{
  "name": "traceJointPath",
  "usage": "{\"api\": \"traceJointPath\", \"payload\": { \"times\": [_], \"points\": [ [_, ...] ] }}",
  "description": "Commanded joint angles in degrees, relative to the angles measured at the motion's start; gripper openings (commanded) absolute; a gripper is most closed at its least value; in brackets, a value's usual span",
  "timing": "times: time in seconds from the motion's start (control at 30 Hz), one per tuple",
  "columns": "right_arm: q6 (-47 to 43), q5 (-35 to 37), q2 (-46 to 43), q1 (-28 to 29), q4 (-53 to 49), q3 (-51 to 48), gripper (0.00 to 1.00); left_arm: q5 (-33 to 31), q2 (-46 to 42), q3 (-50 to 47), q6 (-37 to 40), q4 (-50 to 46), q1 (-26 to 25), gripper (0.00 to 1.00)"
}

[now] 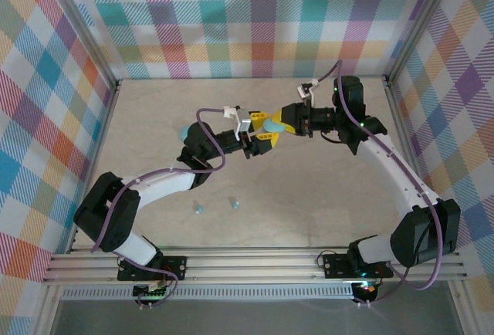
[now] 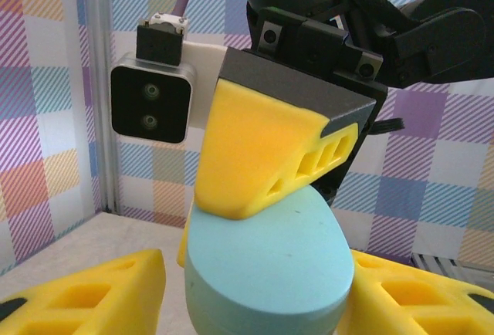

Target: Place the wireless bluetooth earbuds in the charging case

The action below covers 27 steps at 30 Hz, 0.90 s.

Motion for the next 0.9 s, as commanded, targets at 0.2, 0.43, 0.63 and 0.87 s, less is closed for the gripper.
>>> {"api": "traceJointPath", "payload": {
  "times": [0.2,0.43,0.63,0.87],
  "points": [
    [0.16,-1.47,-1.42,-0.04,1.60,-0.29,0.02,0.71,0.81,2.14,0.20,1.24,-0.67,0.50],
    [0.11,-1.61,-1.42,-0.04,1.72,-0.39,0.03,0.64,0.70,2.32,-0.14,1.85,-0.67,0.37],
    [-0.94,-1.34,-1.44,0.05,0.89,-0.37,0.11,0.72,0.24,2.40,-1.38,1.86,-0.67,0.31],
    [-4.16,0.31,-1.84,-0.19,-2.42,0.47,0.54,2.03,-1.18,2.50,-0.76,-2.01,-0.50,0.26]
  ]
}}
